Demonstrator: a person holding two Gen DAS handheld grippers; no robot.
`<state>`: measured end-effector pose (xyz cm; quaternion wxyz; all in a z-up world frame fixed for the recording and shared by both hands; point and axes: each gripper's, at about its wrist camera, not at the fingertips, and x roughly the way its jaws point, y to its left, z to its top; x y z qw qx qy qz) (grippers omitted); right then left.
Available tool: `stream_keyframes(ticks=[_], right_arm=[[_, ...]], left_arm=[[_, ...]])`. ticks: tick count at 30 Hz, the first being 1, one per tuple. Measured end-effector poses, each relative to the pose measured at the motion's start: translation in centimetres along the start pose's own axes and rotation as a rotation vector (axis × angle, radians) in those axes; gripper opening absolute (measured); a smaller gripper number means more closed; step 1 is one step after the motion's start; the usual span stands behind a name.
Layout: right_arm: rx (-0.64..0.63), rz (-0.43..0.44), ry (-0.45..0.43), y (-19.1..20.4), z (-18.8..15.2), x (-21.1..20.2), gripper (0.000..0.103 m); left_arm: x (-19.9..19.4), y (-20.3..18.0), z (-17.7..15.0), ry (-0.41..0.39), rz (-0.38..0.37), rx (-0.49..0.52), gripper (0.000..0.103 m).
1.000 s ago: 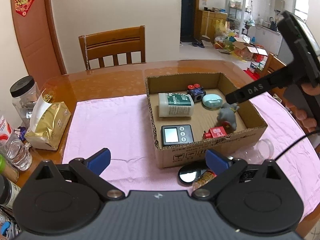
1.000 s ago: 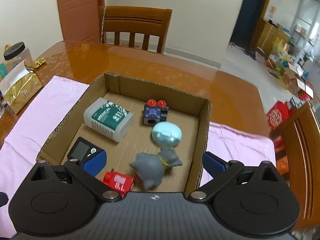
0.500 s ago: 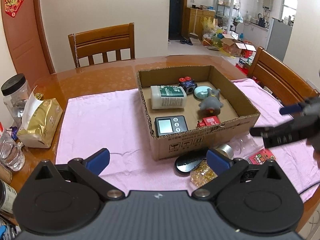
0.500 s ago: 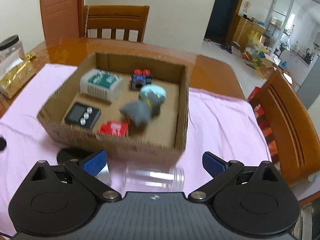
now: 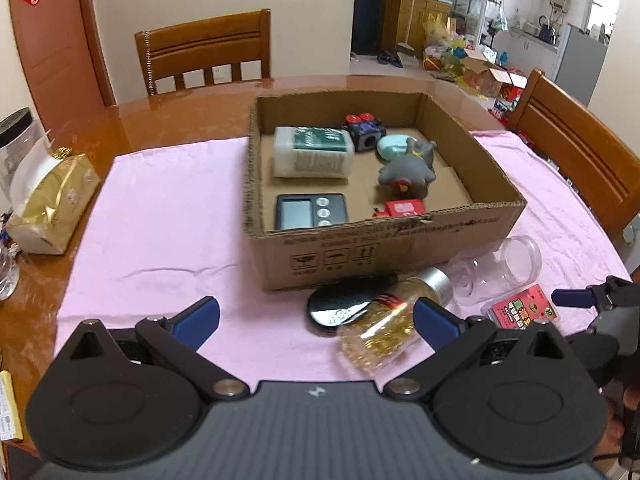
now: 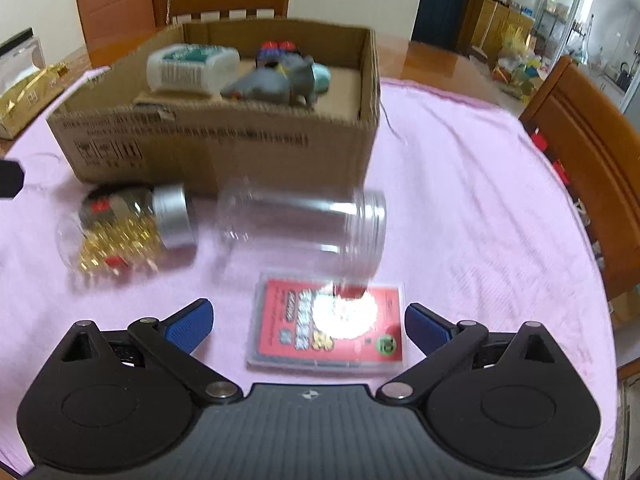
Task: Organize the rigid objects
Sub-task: 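Move the left tool to the gold capsule bottle while the right tool approaches the red card box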
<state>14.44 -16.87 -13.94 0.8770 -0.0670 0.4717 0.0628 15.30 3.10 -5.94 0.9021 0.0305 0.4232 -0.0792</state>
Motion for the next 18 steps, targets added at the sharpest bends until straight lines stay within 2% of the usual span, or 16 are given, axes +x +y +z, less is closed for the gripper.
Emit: stream_keyframes(ticks=[3, 9, 18], right_arm=[[-0.013, -0.02, 0.002, -0.3, -0.5, 0.7, 0.103], [0.051, 0.027, 0.009, -2.7, -0.7, 1.2, 0.103], [0.026, 0.04, -0.011, -2.9, -0.7, 1.3, 0.103]], left_arm=[[0.9, -1.6, 0.4, -0.004, 0.001, 0.032, 0.102], [2.9, -4.1, 1.5, 0.001, -0.005, 0.067, 0.102], [6.1, -6.2, 1.9, 0.033, 0.04, 0.081, 0.102]])
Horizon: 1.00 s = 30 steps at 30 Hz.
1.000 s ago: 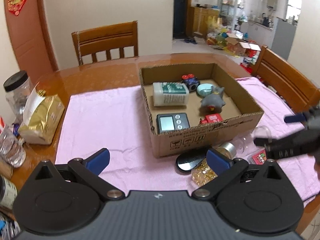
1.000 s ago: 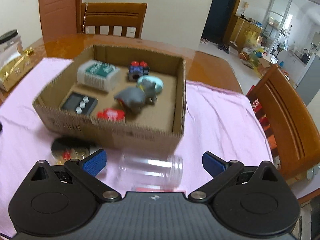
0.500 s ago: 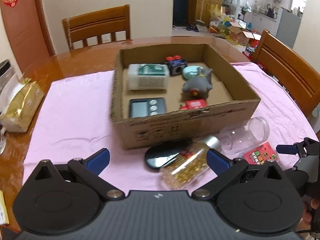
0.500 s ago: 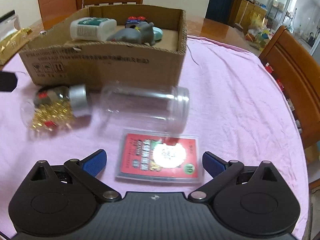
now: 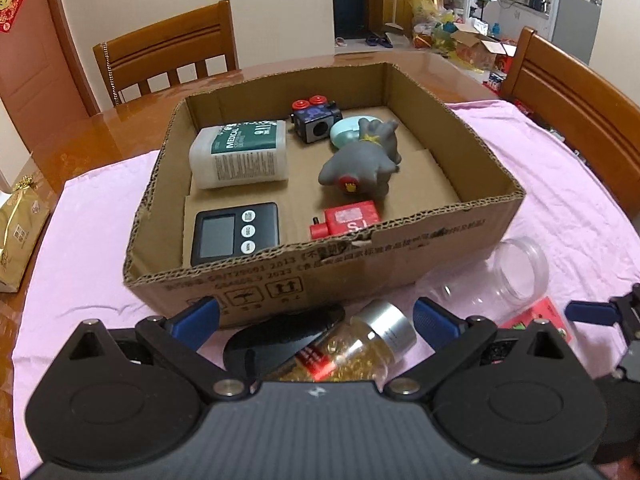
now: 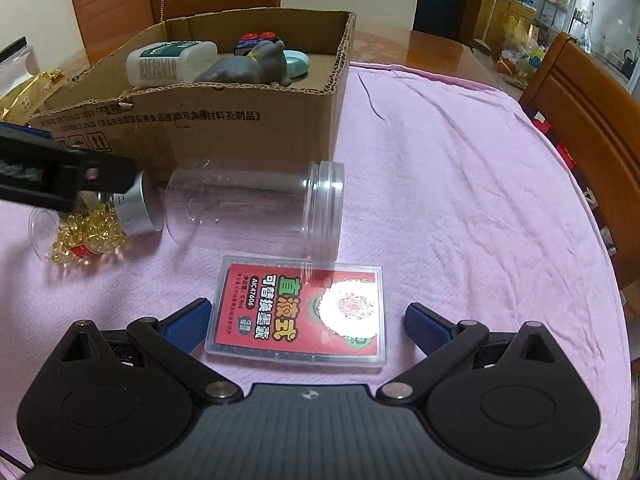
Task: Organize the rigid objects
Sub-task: 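Move the left tool to the gold capsule bottle while the right tool approaches the red card box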
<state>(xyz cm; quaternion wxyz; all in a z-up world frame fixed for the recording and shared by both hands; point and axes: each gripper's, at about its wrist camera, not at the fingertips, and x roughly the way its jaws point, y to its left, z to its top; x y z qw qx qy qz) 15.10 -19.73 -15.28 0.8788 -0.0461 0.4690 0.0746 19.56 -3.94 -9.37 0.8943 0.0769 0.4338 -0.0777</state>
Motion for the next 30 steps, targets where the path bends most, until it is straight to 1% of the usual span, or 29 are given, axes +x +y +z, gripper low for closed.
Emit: stream_keyframes(ticks=[4, 6, 13, 19, 23, 27, 30], right_arm=[[0.0, 0.001, -0.003, -0.1, -0.2, -0.4, 0.103], [0.0, 0.001, -0.003, -0.1, -0.2, -0.4, 0.103], [0.0, 0.0, -0.001, 0.0, -0.1, -0.4, 0.103], [0.004, -0.002, 0.001, 0.1, 0.0, -0.3, 0.103], [0.004, -0.003, 0.0, 0.1, 0.0, -0.3, 0.103], [0.003, -0.003, -0.001, 0.2, 0.0, -0.3, 0.103], [-0.001, -0.001, -0.003, 0.2, 0.0, -0.4, 0.103]], left_arm=[[1.0, -0.3, 0.2, 0.015, 0.018, -0.001, 0.102], [1.0, -0.2, 0.0, 0.018, 0.008, 0.001, 0.102], [-0.5, 0.1, -1.5, 0.026, 0.008, 0.066, 0.102], [-2.0, 1.2, -3.1, 0.022, 0.015, 0.111, 0.102], [-2.4, 2.3, -4.1, 0.031, 0.013, 0.085, 0.102], [-2.0, 3.4, -4.9, 0.069, 0.02, 0.02, 0.102], [-1.7, 3.9, -5.5, 0.081, 0.014, 0.019, 0.102]])
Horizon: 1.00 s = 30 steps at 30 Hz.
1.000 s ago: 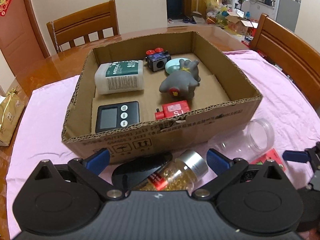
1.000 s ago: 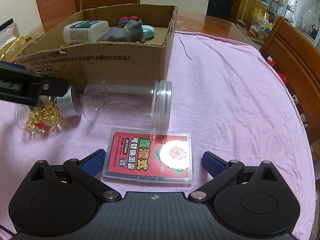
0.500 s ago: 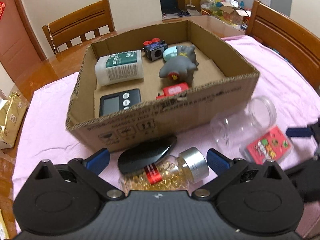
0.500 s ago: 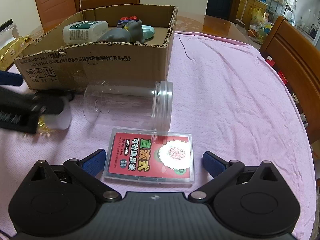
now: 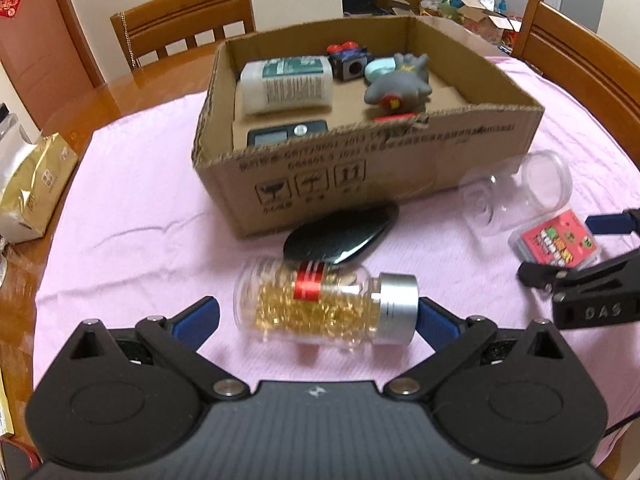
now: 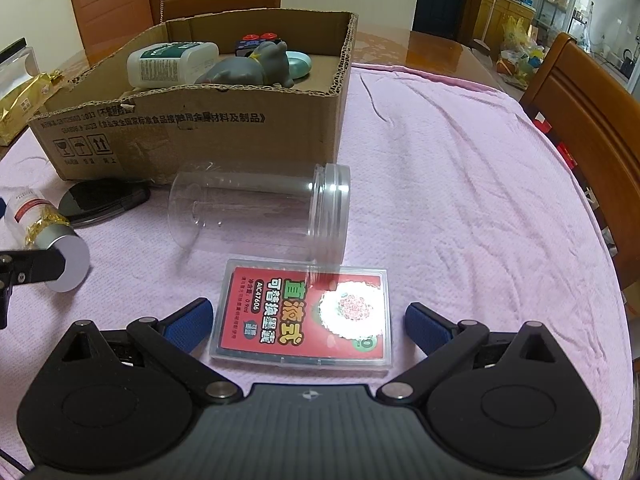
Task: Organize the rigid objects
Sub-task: 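Move the left tool to the gold capsule bottle while the right tool approaches the red card box, then grasp the capsule bottle with the left tool while the right tool grasps the red card box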
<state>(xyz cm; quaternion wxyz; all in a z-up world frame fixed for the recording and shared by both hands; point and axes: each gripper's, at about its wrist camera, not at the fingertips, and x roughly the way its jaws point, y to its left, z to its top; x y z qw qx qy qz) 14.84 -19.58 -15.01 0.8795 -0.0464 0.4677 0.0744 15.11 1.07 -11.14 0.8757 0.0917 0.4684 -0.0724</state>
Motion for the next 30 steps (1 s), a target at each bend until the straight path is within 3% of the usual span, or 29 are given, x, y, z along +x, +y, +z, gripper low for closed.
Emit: stream_keyframes(ticks=[11, 30], right_arm=[[-0.033, 0.023, -0.012, 0.0, -0.2, -0.1, 0.103], [-0.05, 0.033, 0.043, 0.9, 0.9, 0.1, 0.1]], left_arm=[[2.2, -0.4, 0.0, 0.016, -0.01, 0.045, 0.102], [2.1, 0.0, 0.3, 0.002, -0.046, 0.044, 0.095]])
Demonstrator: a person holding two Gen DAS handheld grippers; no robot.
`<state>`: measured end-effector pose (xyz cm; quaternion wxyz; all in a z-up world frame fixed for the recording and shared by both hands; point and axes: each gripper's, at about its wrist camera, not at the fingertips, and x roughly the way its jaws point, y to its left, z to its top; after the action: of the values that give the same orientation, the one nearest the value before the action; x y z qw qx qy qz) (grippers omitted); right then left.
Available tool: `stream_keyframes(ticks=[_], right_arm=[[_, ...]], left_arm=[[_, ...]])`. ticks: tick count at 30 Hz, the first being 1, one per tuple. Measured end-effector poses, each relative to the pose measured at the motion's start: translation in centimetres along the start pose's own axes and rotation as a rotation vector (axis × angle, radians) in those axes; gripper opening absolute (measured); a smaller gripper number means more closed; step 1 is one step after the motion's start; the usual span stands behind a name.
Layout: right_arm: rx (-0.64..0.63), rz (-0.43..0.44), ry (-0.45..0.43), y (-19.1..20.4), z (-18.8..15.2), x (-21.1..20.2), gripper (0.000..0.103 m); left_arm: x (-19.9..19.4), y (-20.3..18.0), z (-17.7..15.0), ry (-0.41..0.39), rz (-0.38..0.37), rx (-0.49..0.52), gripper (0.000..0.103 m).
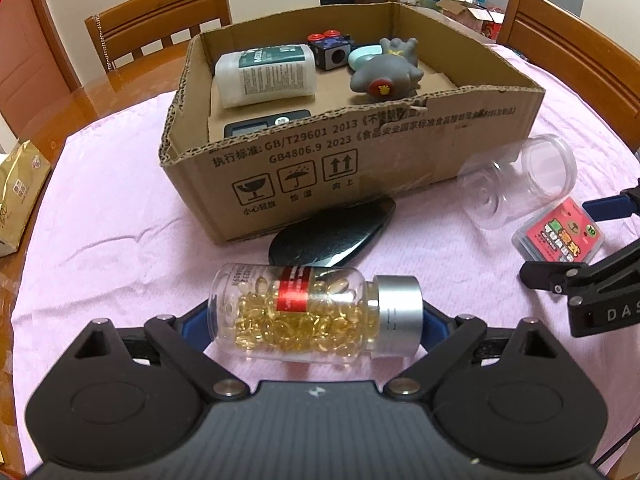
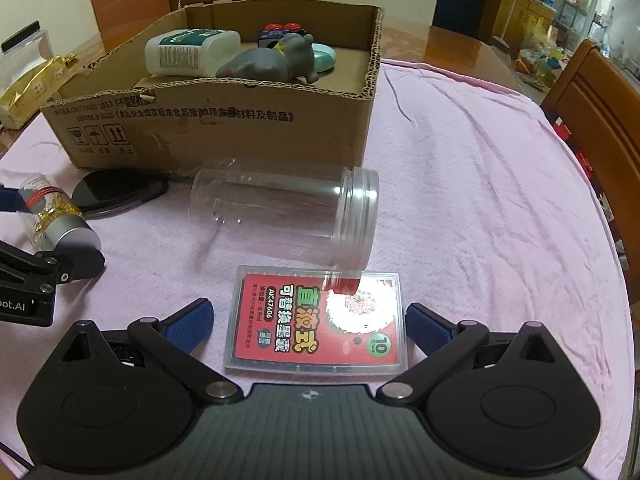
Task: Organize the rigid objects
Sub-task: 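Grasp the capsule bottle with the left tool while the right tool grasps the red card box, then carry the capsule bottle and red card box into the box and release both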
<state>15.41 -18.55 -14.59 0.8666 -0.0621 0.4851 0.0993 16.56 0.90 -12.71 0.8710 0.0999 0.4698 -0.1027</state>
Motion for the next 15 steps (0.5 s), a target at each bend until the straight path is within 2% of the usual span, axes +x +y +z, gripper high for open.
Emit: stream_keyframes(ticks=[3, 15], right_arm=[[-0.016, 0.009, 0.0, 0.1, 0.1, -0.3, 0.094], [-0.039, 0.026, 0.03, 1.1, -0.3, -0.8, 0.094]], left_arm=[[0.0, 0.1, 0.0, 0.008, -0.008, 0.001, 0.095], [-0.6, 0.3, -0.3, 0.02, -0.002, 0.015, 0.096]])
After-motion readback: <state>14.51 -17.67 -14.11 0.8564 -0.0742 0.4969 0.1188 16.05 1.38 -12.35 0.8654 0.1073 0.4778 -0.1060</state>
